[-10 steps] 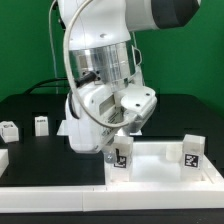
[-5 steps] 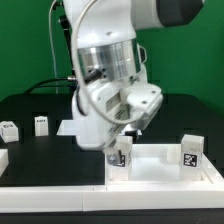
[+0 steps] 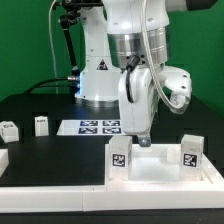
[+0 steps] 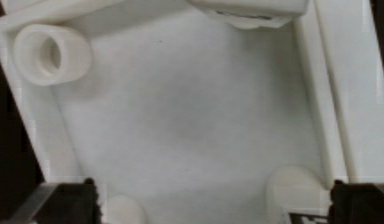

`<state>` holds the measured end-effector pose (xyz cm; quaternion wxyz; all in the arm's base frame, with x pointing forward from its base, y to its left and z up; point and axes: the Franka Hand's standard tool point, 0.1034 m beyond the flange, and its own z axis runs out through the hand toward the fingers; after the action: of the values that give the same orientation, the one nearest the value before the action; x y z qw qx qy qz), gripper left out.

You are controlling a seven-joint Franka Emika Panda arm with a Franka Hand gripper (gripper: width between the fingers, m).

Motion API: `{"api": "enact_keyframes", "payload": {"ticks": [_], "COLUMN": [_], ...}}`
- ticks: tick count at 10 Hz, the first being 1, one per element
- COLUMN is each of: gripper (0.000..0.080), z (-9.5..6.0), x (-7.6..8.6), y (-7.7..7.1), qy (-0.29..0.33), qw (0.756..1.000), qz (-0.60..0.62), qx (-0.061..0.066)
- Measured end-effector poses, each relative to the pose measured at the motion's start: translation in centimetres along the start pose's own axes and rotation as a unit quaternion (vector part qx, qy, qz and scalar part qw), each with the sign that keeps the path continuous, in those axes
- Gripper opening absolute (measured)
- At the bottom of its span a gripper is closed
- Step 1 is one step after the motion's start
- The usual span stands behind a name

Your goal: Assemble square table

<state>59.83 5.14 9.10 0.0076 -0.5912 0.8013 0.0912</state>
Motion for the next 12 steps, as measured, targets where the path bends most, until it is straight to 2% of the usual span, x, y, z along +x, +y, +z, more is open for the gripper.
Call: {"api": "enact_keyframes", "payload": {"ticks": [5,6,7,8,9,11,12], "gripper": [0.0649,0.0649,0.0649,0.0649,0.0649,0.0649,0.0649], "z": [0.2,0.9,2.1,3.0,3.8,5.1,5.0], "x": [0.0,0.2,0.9,1.3,1.4,0.9,0.9], "y": [0.2,1.6,3.7,5.1,5.5,6.5,6.4], "qy": [0.001,0.005,0.013,0.019,0.023,0.032,0.032], "qw": [1.0,1.0,0.999,0.999,0.997,0.997,0.997], "qz": [-0.001,-0.009,-0.009,-0.008,-0.007,-0.019,-0.02], "qx": [-0.001,0.009,0.029,0.046,0.077,0.072,0.072]}}
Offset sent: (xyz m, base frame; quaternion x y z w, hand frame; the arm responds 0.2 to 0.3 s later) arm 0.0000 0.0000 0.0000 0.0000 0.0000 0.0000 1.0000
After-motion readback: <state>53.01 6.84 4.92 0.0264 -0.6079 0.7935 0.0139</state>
